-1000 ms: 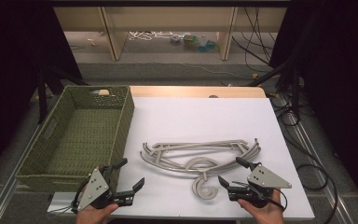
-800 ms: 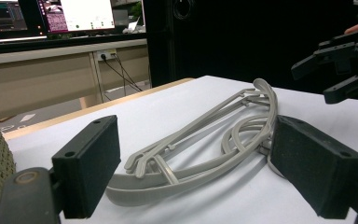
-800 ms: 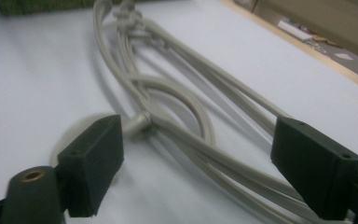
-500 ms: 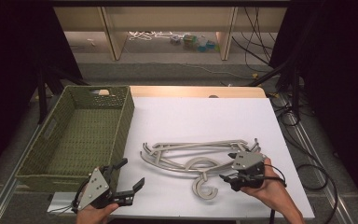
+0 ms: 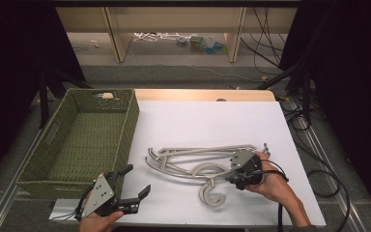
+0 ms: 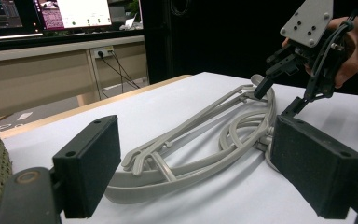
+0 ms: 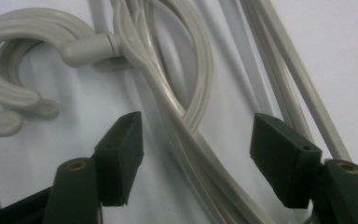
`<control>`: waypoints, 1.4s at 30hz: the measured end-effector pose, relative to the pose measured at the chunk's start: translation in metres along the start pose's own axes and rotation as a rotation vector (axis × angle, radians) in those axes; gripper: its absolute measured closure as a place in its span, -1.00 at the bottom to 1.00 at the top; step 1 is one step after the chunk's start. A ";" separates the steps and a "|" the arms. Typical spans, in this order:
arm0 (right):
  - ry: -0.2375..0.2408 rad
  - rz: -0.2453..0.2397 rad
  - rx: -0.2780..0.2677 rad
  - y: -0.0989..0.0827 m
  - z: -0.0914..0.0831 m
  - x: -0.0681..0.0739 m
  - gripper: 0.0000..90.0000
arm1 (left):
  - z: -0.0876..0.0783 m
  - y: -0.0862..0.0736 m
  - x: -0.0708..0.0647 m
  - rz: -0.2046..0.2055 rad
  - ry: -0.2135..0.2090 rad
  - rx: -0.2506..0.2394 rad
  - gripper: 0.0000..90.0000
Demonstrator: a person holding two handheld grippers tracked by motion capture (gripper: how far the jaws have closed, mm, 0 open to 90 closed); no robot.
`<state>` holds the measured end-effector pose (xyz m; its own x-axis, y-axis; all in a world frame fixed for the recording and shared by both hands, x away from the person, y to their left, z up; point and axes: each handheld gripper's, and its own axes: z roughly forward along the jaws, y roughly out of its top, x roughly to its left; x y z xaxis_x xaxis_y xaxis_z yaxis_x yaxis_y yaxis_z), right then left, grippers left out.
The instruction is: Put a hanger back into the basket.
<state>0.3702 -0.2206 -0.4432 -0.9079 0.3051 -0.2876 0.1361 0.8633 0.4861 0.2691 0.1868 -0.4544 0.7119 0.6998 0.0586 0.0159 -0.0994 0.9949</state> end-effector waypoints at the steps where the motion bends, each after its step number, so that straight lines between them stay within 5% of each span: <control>1: 0.010 -0.005 0.009 0.001 0.001 0.000 -0.11 | 0.000 0.000 0.000 0.000 0.000 0.001 -0.65; 14: 0.043 -0.171 0.064 0.000 0.018 -0.005 0.45 | 0.002 0.000 -0.001 -0.002 -0.003 0.002 -0.65; 25: 0.059 -0.311 0.069 0.002 0.013 -0.006 0.66 | 0.003 0.000 -0.002 -0.003 -0.007 0.005 -0.65; 30: 0.040 -0.338 0.057 0.004 0.006 -0.006 0.69 | 0.004 0.000 -0.003 0.016 -0.005 0.011 -0.65; 39: 0.005 -0.406 -0.004 0.013 -0.021 -0.005 0.72 | 0.027 0.009 -0.017 0.055 -0.030 0.026 -0.57; 41: 0.004 -0.395 -0.003 0.015 -0.026 -0.002 0.74 | 0.042 0.011 -0.023 0.084 -0.057 0.064 -0.57; 42: 0.002 -0.429 -0.012 0.016 -0.026 -0.004 0.74 | 0.048 0.011 -0.026 0.099 -0.063 0.071 -0.56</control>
<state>0.3656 -0.2182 -0.4129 -0.8820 -0.0813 -0.4641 -0.2587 0.9069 0.3327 0.2843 0.1339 -0.4491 0.7553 0.6383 0.1488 -0.0085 -0.2174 0.9760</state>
